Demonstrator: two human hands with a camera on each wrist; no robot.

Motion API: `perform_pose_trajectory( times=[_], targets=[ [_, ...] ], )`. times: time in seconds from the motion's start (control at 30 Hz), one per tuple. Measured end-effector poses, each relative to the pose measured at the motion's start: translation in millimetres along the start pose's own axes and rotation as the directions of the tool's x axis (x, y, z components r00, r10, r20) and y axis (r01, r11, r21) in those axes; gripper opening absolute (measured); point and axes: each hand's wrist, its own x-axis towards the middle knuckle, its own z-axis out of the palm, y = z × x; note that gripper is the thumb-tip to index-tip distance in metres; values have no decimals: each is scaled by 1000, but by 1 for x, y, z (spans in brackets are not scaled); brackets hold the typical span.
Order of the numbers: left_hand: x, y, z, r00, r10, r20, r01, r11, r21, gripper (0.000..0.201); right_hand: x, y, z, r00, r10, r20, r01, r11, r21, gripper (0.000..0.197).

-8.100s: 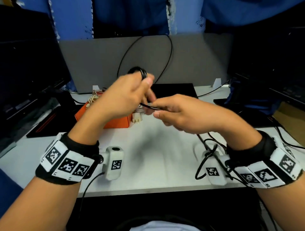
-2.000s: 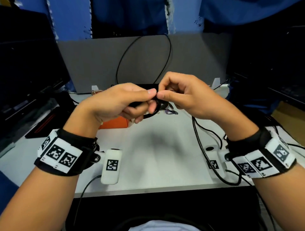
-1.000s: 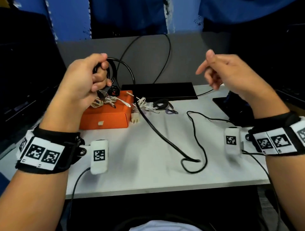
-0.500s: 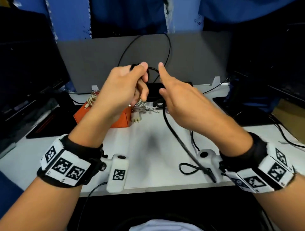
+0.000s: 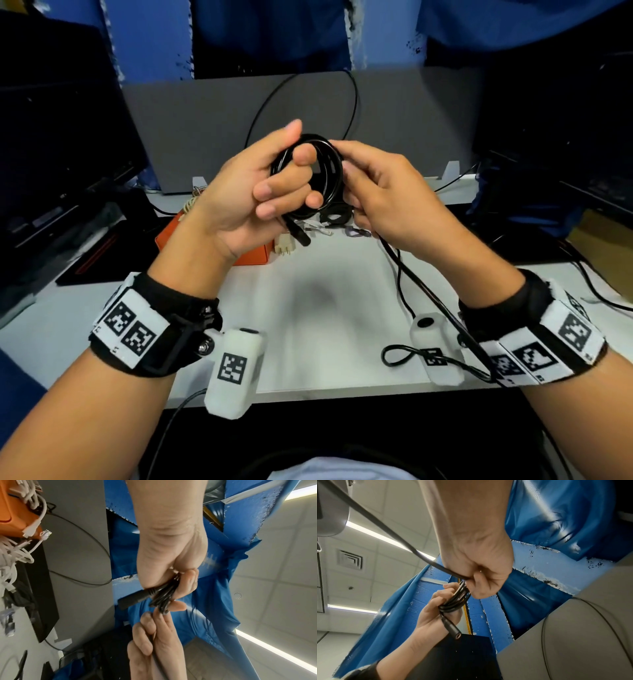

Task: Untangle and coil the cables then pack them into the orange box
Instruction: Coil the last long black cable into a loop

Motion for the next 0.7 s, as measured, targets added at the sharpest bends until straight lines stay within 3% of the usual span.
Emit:
perform_pose_trajectory(
  times=[0.13, 0.23, 0.3, 0.37, 0.43, 0.53, 0.6, 0.63, 0.7],
  targets=[
    [0, -11, 12, 988, -26, 151, 39, 996, -85, 58, -1, 2, 0, 998, -44, 41, 46, 998, -44, 37],
    [0, -13, 23, 987, 21, 157, -12, 998, -59, 56, -4, -2, -3, 995, -25, 95, 23, 1000, 20, 41],
    [0, -8, 23, 990, 124, 71, -117, 988, -99, 51, -5, -5, -5, 992, -28, 122, 31, 999, -24, 39],
    [0, -1, 17, 966, 251, -65, -255, 965, -64, 45, -7, -7, -5, 973, -3, 231, 10, 1000, -27, 29],
    [1, 3, 12, 907, 372, -198, -380, 925, -6, 42, -10, -8, -4, 930, 62, 362, -58, 998, -22, 25],
    [4, 3, 3, 781, 516, -352, -497, 855, 150, 40, -15, -14, -7, 854, 103, 510, -87, 995, -56, 26],
    [5, 5, -4, 696, 604, -388, -449, 788, 421, 42, -18, -20, -12, 794, 105, 599, -43, 992, -117, 21],
    [6, 5, -8, 669, 641, -376, -348, 717, 604, 46, -19, -22, -15, 780, 104, 617, -18, 989, -144, 21],
    [6, 7, -14, 689, 650, -321, -97, 521, 848, 47, -18, -25, -20, 821, 96, 562, 2, 985, -171, 22]
  ],
)
